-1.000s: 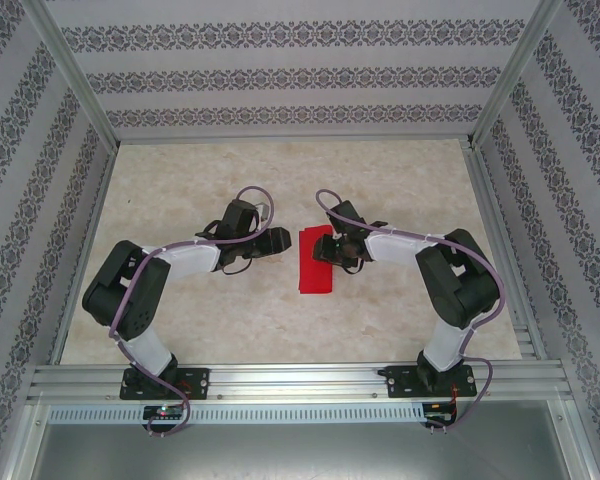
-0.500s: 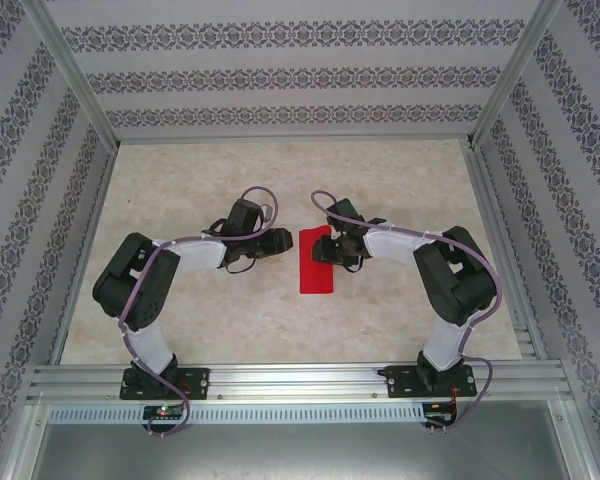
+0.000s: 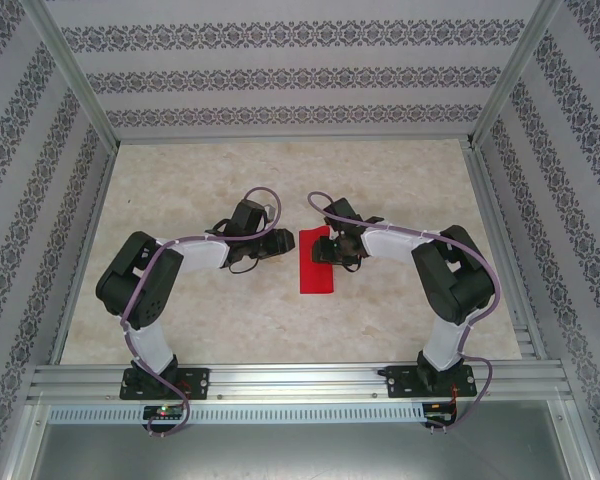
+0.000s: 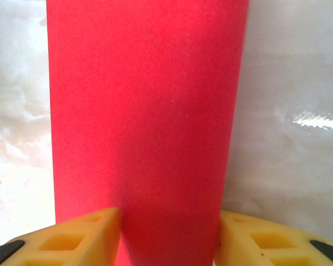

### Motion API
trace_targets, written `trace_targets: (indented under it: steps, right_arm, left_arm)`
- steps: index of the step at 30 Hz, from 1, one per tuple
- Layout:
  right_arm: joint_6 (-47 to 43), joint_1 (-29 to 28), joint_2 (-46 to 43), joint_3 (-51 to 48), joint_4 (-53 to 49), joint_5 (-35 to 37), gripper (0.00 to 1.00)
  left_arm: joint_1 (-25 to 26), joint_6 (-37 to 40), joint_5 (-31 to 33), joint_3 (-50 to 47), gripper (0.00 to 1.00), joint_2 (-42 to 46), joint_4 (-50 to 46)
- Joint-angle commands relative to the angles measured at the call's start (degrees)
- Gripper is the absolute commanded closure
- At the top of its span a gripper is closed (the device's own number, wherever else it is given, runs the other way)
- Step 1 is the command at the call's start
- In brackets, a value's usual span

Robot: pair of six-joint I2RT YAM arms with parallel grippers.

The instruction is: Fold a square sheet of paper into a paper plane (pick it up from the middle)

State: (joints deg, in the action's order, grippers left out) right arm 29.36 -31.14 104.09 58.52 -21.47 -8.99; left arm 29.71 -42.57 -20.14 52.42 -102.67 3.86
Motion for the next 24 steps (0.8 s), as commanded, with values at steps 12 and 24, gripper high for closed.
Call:
trace_targets:
  steps: [12,24]
  right_arm:
    - [-1.41,-0.37,7.94,-1.74,-3.67,5.12,0.51]
    - [-2.85,-0.85,9.41,-1.64,-3.83,5.38,0.50]
  left_arm:
    - [0.62,-0.78,0.20,1.67,0.52,-1.70,1.07]
    - [0.61,-0.55,-2.49,2.51,0.58,-3.02,1.43]
